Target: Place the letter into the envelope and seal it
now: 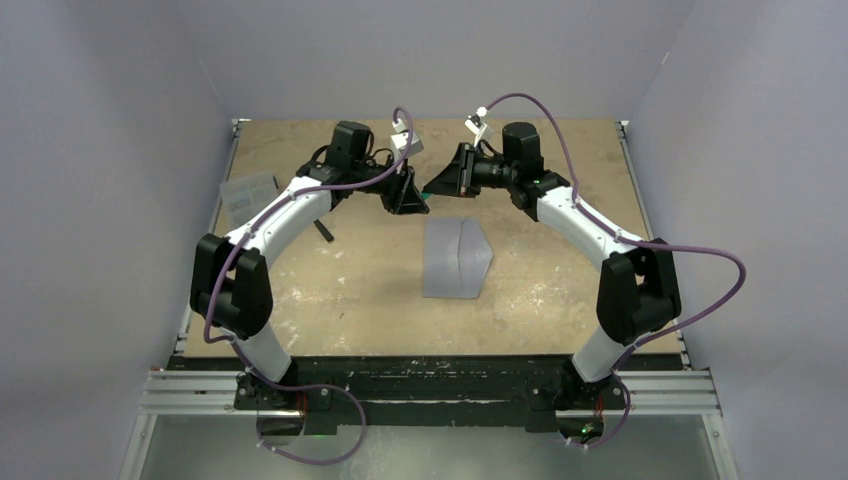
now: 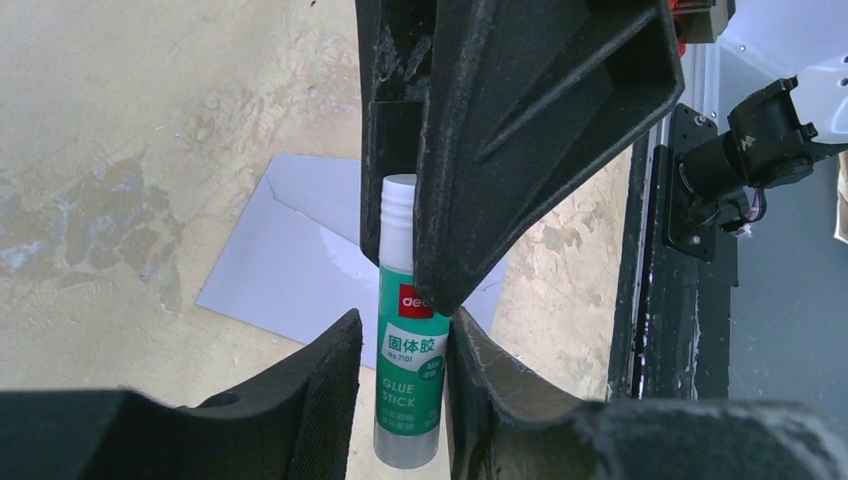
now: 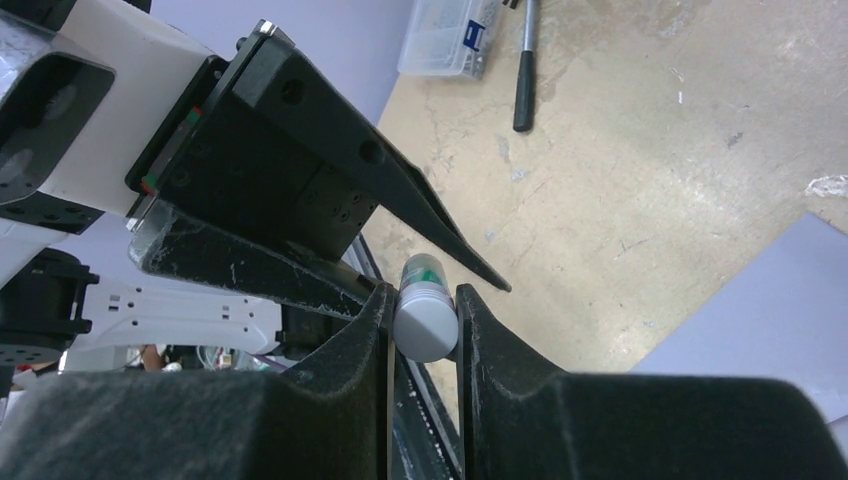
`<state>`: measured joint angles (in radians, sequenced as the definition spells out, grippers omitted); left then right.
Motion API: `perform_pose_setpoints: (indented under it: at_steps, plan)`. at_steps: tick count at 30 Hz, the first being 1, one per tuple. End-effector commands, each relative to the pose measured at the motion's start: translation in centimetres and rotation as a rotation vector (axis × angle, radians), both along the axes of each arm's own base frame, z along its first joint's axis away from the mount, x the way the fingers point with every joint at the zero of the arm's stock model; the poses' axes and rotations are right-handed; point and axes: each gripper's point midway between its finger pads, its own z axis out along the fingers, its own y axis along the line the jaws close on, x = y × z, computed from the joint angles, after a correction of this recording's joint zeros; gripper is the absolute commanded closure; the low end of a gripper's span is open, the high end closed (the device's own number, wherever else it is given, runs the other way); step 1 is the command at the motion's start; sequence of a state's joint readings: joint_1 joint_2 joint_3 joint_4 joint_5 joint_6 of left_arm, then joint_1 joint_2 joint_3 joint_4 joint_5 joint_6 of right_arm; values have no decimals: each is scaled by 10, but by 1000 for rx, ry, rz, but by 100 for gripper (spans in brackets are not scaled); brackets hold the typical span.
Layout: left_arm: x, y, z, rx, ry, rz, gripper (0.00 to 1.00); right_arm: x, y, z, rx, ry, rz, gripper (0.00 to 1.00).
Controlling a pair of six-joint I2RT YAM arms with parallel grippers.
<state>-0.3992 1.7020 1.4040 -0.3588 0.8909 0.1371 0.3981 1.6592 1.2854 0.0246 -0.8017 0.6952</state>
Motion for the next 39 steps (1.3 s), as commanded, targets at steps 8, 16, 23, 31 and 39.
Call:
perform_pose_setpoints:
  at_steps: [8, 16, 23, 31, 39]
  plan:
    - [11, 16, 1, -4, -45, -15, 100, -18, -12, 71, 67, -150, 90, 100]
    - [-2, 19, 6, -15, -40, -94, 100, -8, -30, 89, 64, -240, 85, 100]
    - [-12, 21, 1, -28, -23, -124, 100, -3, -52, 106, 110, -294, 73, 100]
    - [-19, 22, -2, -32, -14, -151, 100, 0, -57, 88, -18, -387, 143, 100]
    - [-18, 19, -2, -45, 1, -153, 100, 12, -75, 88, -8, -403, 142, 100]
